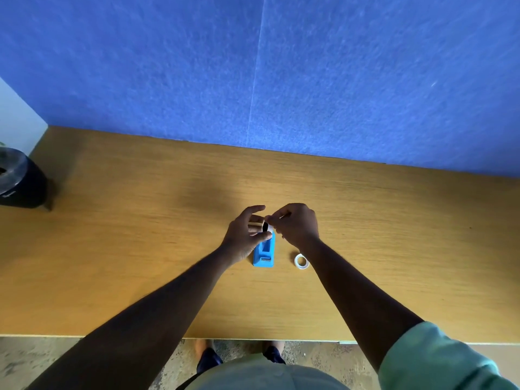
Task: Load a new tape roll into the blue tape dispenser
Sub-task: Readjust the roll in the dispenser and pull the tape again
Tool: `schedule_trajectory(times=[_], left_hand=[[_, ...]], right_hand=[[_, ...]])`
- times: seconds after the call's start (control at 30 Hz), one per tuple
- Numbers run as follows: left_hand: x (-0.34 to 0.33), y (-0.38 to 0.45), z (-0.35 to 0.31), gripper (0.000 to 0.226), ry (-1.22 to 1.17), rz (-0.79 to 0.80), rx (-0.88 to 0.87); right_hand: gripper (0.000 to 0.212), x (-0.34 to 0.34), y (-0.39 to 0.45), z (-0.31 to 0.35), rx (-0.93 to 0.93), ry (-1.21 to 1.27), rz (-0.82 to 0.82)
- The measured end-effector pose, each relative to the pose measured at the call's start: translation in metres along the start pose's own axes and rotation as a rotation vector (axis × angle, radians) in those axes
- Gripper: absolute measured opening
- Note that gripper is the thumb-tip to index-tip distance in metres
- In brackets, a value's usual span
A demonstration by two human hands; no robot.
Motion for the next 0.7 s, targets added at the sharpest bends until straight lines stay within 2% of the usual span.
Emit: schedule_trajectory(times=[0.33, 0.6, 0.7], left_hand=[[-0.004, -0.001, 0.011, 0.072, 0.115, 0.024, -0.001], [-0.006, -0.015, 0.033, 0.117, 0.437, 0.188, 0.062], [-0.009, -0.018, 0.037, 0.122, 0.491, 0.193, 0.062]], right_hand=[[0.012, -0.002, 0.002, 0.007, 0.014, -0.169, 0.023], [0.014, -0.014, 0.002, -0.005, -0.014, -0.174, 0.03], [0.016, -0.017, 0.004, -0.007, -0.02, -0.188, 0.025]])
Point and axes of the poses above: each hand's wrist, its own y-axis towards the middle knuckle, its own x-axis out of the back of the hand, z = x × y, the point moved 8 cm from there along y, towards the middle knuckle, and after that the axes turned 2 degrees about y, right-handed, at the moved point
